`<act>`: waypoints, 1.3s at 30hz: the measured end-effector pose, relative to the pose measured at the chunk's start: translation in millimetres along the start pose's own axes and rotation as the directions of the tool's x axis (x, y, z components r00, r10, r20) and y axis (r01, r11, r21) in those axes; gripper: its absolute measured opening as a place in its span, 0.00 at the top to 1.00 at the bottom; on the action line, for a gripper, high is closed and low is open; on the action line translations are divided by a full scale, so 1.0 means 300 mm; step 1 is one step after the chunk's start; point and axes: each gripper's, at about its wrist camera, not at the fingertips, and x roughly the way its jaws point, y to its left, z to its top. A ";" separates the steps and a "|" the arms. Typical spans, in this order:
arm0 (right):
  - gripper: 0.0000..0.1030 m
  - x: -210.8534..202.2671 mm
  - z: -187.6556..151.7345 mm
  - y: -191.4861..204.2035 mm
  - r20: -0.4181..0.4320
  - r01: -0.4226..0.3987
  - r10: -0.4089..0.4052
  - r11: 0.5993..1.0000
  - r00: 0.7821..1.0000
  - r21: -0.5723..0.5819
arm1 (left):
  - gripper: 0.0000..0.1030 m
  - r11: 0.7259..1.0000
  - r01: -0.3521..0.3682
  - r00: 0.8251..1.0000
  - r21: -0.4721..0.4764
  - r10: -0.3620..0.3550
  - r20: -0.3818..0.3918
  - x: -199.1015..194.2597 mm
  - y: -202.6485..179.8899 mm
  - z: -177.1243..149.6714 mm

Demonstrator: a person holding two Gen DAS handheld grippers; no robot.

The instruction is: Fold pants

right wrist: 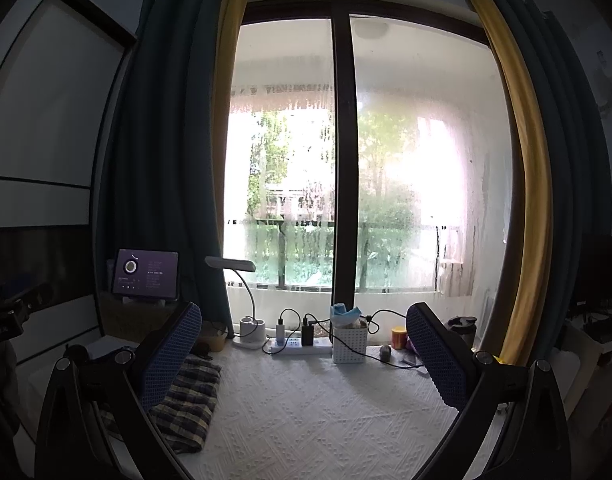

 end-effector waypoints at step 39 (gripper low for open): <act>0.00 -0.001 -0.011 -0.002 -0.007 -0.009 0.009 1.000 1.000 -0.002 | 0.01 1.000 0.006 1.000 0.005 -0.006 -0.029 0.019 -0.014 -0.012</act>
